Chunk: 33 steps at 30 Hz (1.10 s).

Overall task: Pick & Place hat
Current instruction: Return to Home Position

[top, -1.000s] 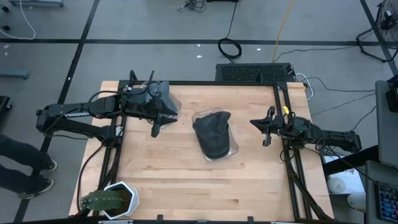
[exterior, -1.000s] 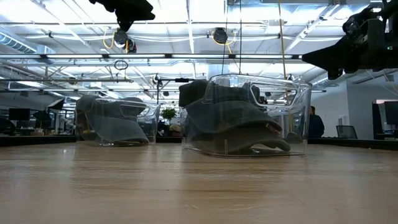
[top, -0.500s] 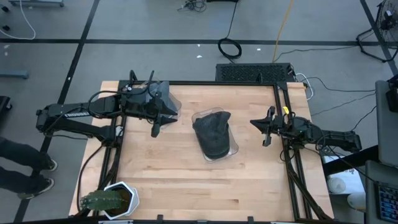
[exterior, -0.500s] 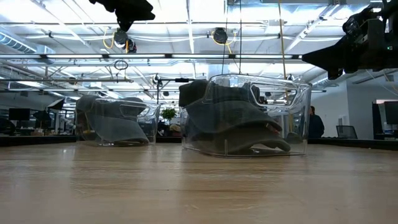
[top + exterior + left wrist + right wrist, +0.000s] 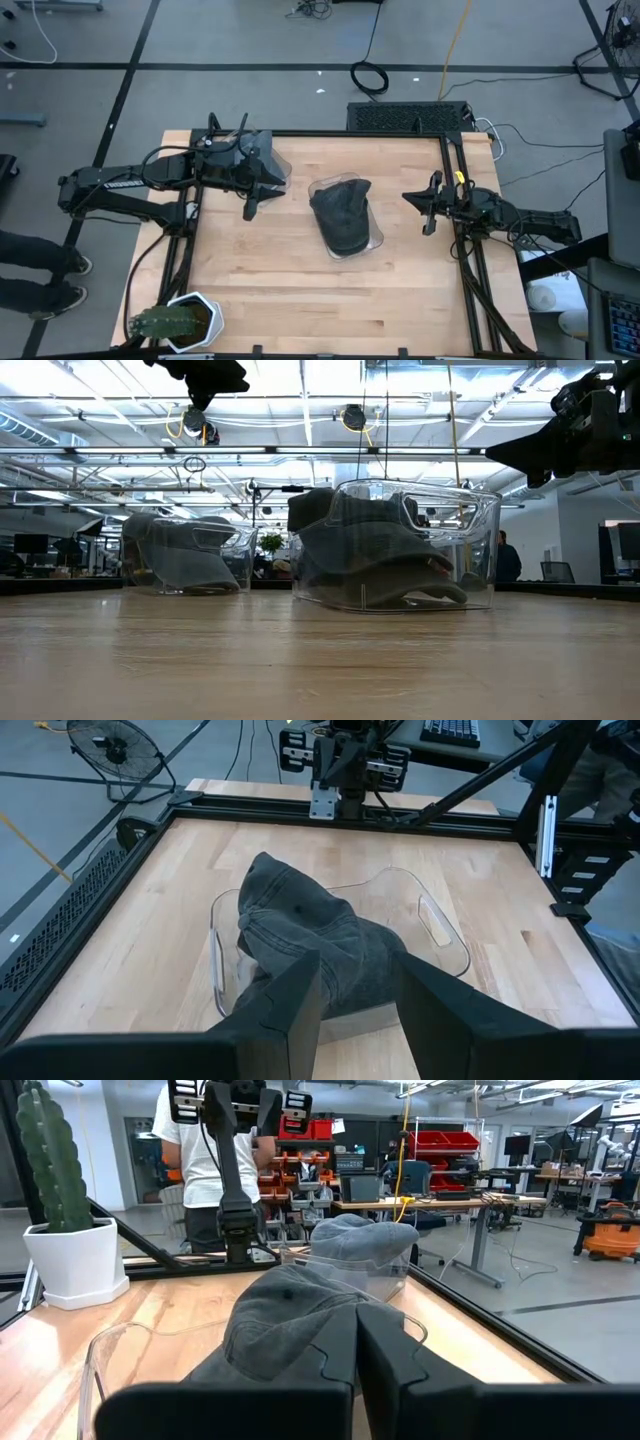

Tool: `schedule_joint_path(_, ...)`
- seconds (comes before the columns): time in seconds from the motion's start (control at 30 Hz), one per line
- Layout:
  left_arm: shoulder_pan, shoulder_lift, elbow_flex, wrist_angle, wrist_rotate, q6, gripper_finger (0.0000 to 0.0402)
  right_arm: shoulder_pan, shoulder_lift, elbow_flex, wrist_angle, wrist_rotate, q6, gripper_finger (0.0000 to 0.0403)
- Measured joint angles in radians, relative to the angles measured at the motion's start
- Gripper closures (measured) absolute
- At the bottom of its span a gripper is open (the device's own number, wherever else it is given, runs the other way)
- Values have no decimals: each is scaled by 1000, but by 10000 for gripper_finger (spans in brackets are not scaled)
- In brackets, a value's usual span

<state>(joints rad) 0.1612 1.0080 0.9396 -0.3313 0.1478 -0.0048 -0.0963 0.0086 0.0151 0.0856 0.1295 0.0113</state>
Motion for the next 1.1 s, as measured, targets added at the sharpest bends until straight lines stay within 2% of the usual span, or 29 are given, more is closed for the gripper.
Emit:
schedule_joint_path(0.7, 2, -6, -16, 4, -8, 25, 270, 0, 0, 0, 0, 0, 0, 403)
schedule_joint_path(0.77, 8, -53, -110, 65, -17, 7, 270, 0, 0, 0, 0, 0, 0, 403)
schedule_joint_path(0.83, 23, -145, -247, 205, 15, -20, 270, 0, 0, 0, 0, 0, 0, 403)
schedule_joint_path(0.9, 38, -286, -400, 324, 51, -51, 270, 0, 0, 0, 0, 0, 0, 403)
schedule_joint_path(1.0, 37, -505, -620, 468, 30, -91, 270, 0, 0, 0, 0, 0, 0, 403)
schedule_joint_path(1.1, 30, -710, -773, 541, 48, -78, 270, 0, 0, 0, 0, 0, 0, 403)
